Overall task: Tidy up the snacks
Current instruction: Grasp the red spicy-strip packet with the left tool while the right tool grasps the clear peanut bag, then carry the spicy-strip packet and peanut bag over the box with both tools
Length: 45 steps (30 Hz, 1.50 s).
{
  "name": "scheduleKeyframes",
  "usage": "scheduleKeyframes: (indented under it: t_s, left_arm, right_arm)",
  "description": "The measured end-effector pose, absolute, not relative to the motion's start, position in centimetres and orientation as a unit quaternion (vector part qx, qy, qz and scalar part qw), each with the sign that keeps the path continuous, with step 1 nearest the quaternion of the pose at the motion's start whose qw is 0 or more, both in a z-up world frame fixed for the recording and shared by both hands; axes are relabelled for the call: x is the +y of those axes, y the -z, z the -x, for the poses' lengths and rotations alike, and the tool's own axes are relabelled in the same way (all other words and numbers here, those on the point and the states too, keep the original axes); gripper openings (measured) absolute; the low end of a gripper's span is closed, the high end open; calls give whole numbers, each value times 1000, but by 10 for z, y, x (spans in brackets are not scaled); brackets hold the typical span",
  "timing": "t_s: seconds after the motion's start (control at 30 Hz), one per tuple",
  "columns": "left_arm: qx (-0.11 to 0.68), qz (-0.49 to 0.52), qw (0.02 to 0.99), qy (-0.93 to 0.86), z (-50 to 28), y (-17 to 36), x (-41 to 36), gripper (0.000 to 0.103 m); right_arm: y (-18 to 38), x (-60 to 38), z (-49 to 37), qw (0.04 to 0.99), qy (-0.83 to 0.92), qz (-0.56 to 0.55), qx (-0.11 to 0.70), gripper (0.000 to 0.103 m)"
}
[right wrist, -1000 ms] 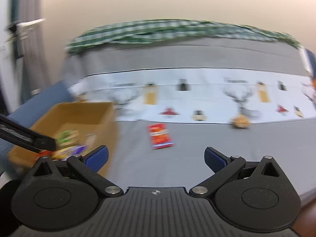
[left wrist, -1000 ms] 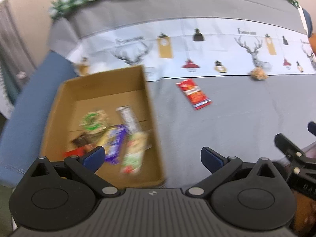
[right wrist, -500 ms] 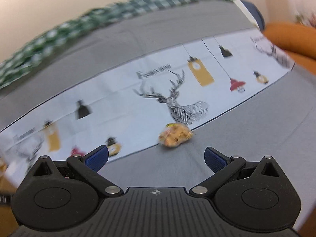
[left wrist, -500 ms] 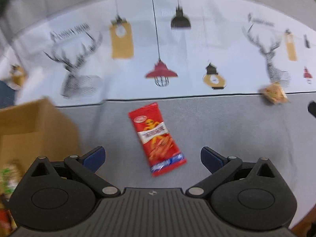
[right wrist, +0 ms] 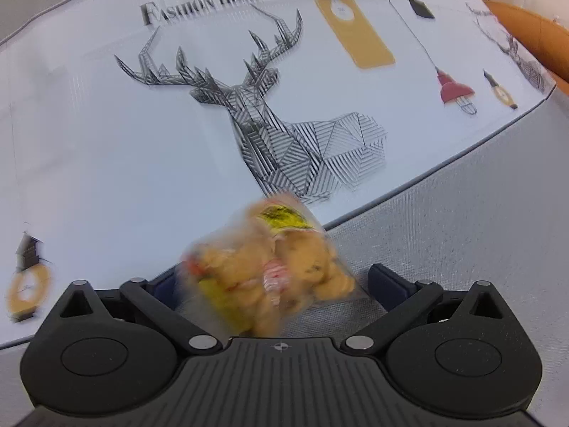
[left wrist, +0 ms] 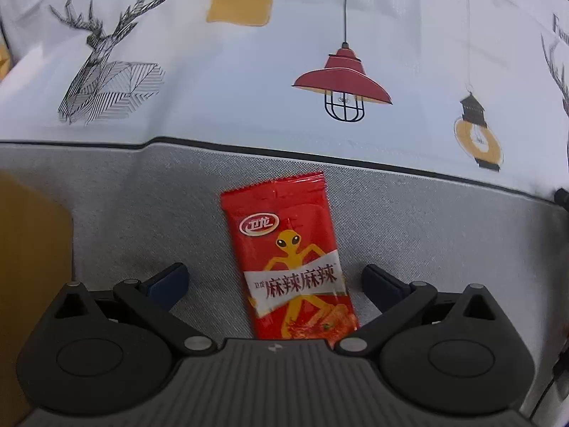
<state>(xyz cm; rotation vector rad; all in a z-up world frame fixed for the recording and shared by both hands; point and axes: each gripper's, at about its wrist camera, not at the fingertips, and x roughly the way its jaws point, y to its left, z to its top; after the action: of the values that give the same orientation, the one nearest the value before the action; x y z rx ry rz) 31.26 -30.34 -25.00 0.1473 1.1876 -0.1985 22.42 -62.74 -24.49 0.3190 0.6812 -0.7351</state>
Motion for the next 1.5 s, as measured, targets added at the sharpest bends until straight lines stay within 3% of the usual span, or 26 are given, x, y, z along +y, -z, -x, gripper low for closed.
scheduleKeyframes:
  t_s: [0.3, 0.33, 0.37, 0.4, 0.43, 0.47, 0.7, 1.07, 1.3, 1.5]
  left_arm:
    - [563, -66, 818, 97, -320, 247, -304, 103]
    - [563, -63, 819, 88, -321, 245, -303, 94]
    - [555, -54, 826, 78, -321, 240, -300, 65]
    - [549, -48, 831, 80, -319, 232, -299, 52]
    - [551, -48, 829, 82, -318, 227, -298, 50]
    - [555, -39, 826, 85, -317, 222, -296, 49]
    - [543, -52, 831, 110, -286, 188, -287, 48]
    - [472, -74, 865, 155, -179, 98, -233, 48]
    - [410, -100, 891, 166, -90, 31, -169, 48]
    - [400, -120, 897, 147, -29, 8, -97, 48]
  right_arm:
    - [256, -631, -224, 875, 353, -134, 303, 102]
    - [257, -630, -224, 875, 355, -134, 302, 102]
    - [254, -625, -219, 875, 355, -132, 301, 102]
    - [253, -624, -218, 874, 356, -129, 304, 101]
    - [251, -623, -217, 875, 351, -125, 307, 90]
    - [248, -620, -216, 881, 341, -118, 307, 77]
    - [217, -593, -196, 898, 315, -88, 293, 52]
    - [144, -544, -109, 919, 276, -128, 250, 51]
    - [80, -452, -19, 944, 226, -131, 203, 51]
    - [44, -353, 51, 959, 134, -137, 210, 51]
